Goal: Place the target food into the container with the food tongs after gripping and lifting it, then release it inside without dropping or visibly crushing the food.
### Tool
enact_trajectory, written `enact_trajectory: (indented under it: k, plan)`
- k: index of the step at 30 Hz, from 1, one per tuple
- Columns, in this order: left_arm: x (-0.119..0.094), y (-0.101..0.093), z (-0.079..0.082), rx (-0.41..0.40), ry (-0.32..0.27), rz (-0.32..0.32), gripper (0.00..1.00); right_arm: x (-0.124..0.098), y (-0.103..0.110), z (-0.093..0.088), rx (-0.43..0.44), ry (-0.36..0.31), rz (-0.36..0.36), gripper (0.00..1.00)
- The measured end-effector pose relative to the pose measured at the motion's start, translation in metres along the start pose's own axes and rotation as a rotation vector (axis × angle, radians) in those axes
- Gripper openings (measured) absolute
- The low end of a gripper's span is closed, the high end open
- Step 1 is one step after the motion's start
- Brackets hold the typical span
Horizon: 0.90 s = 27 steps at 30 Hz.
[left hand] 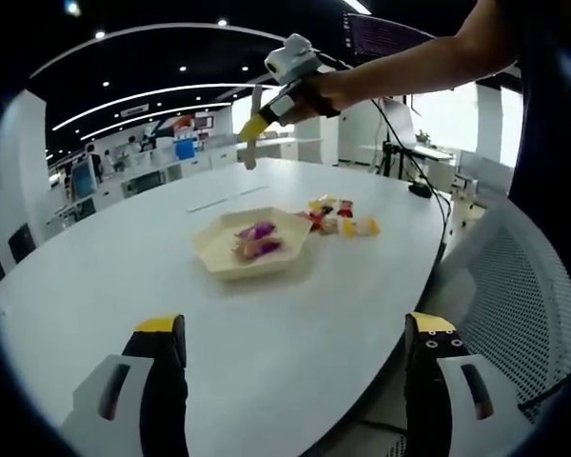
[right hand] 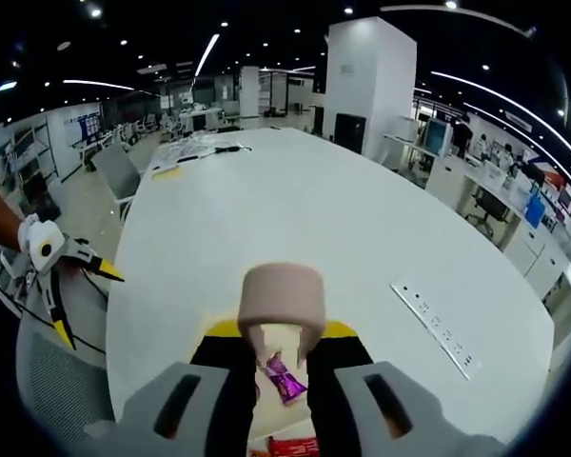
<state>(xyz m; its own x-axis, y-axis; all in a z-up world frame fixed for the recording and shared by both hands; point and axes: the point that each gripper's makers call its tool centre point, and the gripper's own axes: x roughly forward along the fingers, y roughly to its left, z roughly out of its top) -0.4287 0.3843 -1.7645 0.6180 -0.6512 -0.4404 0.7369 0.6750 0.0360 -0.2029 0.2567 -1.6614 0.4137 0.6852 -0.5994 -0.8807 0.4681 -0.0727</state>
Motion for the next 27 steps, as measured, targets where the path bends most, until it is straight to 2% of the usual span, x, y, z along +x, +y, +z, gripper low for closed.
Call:
enact_trajectory:
  k: [7, 10, 11, 14, 22, 24, 25, 27]
  plan:
    - [-0.001, 0.000, 0.001, -0.004, -0.008, 0.001, 0.93, -0.003, 0.002, 0.002, -0.010, -0.008, 0.010, 0.19]
    - [0.000, 0.002, 0.003, -0.001, -0.021, 0.008, 1.00, -0.005, 0.003, 0.002, -0.014, -0.013, 0.014, 0.19]
    - [-0.001, 0.005, 0.005, 0.013, -0.028, 0.021, 0.99, -0.005, 0.003, 0.002, -0.016, -0.013, 0.012, 0.19]
    - [-0.001, 0.002, 0.007, -0.026, -0.034, 0.002, 1.00, -0.008, 0.004, 0.003, -0.017, -0.017, 0.012, 0.19]
    - [0.000, -0.009, 0.009, -0.029, -0.048, -0.053, 1.00, -0.026, 0.010, 0.009, -0.041, -0.042, 0.003, 0.19]
    - [-0.001, -0.009, 0.011, -0.026, -0.057, -0.053, 1.00, -0.030, 0.010, 0.009, -0.060, -0.050, 0.002, 0.19]
    - [-0.002, -0.009, 0.015, -0.019, -0.079, -0.054, 1.00, -0.033, 0.010, 0.008, -0.066, -0.058, 0.008, 0.19]
    - [-0.004, -0.005, 0.016, -0.019, -0.089, -0.032, 1.00, -0.036, 0.009, 0.006, -0.078, -0.065, 0.017, 0.19]
